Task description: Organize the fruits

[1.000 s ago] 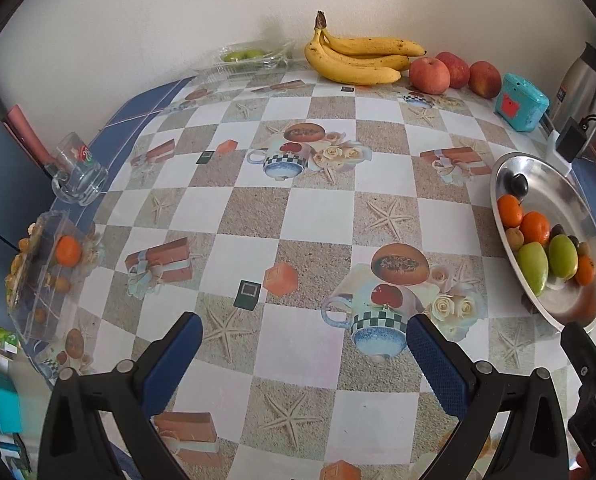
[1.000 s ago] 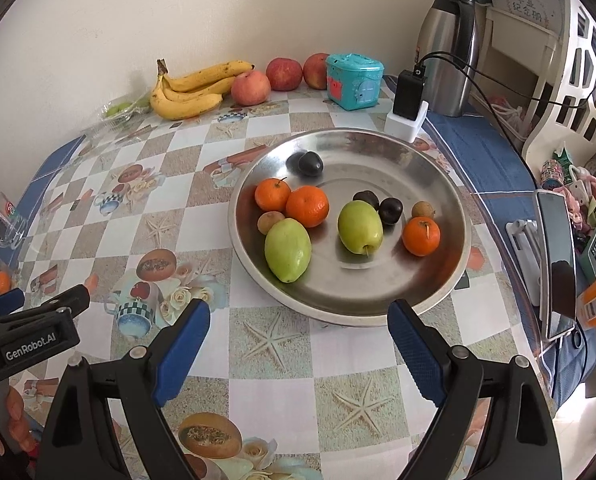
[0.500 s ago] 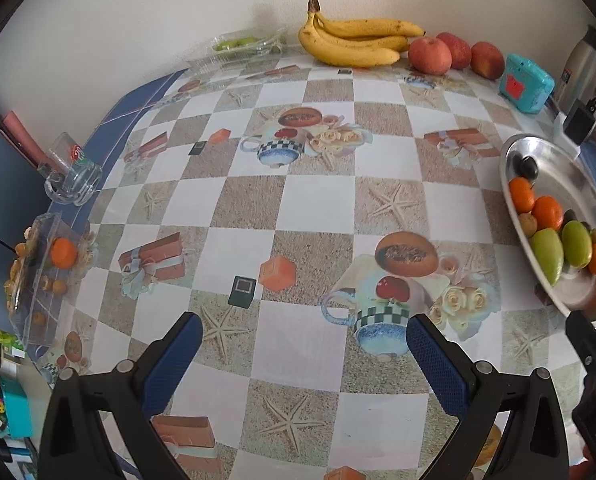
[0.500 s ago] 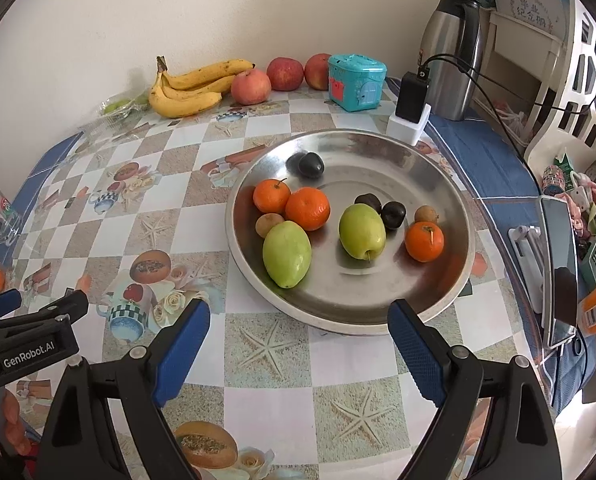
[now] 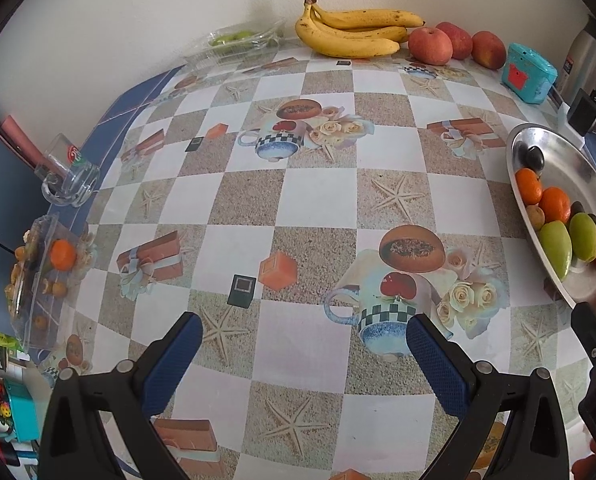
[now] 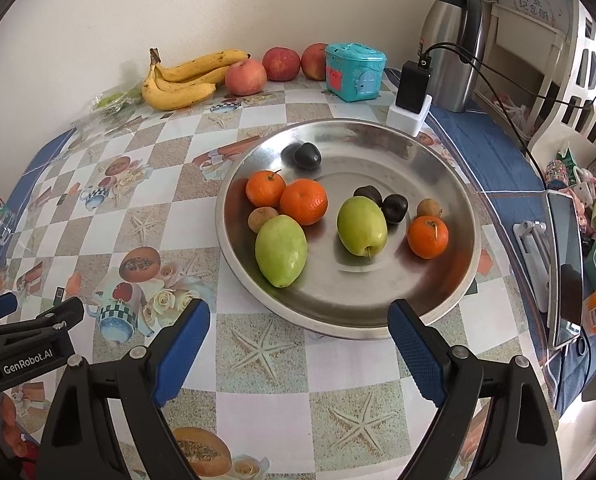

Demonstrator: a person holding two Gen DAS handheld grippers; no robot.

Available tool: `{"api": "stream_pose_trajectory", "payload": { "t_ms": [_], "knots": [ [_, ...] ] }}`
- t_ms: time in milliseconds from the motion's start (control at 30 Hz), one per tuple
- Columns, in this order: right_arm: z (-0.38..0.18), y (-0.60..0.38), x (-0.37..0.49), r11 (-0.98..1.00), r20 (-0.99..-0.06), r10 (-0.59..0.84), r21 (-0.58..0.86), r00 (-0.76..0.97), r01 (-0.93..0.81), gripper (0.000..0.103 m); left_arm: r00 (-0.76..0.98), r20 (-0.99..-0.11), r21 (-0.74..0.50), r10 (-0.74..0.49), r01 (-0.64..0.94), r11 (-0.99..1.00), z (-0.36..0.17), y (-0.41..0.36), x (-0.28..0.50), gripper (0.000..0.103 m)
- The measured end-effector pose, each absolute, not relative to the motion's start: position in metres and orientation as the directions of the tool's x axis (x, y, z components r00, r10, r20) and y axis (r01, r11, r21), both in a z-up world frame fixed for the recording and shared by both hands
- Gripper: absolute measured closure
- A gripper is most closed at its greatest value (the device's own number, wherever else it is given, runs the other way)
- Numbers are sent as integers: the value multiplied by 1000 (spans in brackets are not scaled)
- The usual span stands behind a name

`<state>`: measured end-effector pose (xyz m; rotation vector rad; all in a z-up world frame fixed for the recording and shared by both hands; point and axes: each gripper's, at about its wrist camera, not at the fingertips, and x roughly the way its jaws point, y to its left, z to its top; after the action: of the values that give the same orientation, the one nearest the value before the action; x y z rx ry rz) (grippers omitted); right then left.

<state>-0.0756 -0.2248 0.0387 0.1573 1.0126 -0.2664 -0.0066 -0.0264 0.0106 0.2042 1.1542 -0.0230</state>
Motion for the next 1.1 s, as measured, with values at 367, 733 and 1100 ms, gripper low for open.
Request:
{"api": "stream_pose_trajectory", "payload": {
  "t_ms": [367,733,1100],
  "knots": [
    [37,-222,-74,960,-855,-149,-4,497,280,12,414,-906,151,88,121,981,10,-25,-5,0],
    [37,-222,-74,959,-855,-151,-5,496,283,12,419,-903,158,94,120,980,10,-24,-5,0],
    [36,-224,-74,957,-858,-149,0,492,289,12,416,-905,156,93,120,980,10,-24,-4,0]
  ]
}}
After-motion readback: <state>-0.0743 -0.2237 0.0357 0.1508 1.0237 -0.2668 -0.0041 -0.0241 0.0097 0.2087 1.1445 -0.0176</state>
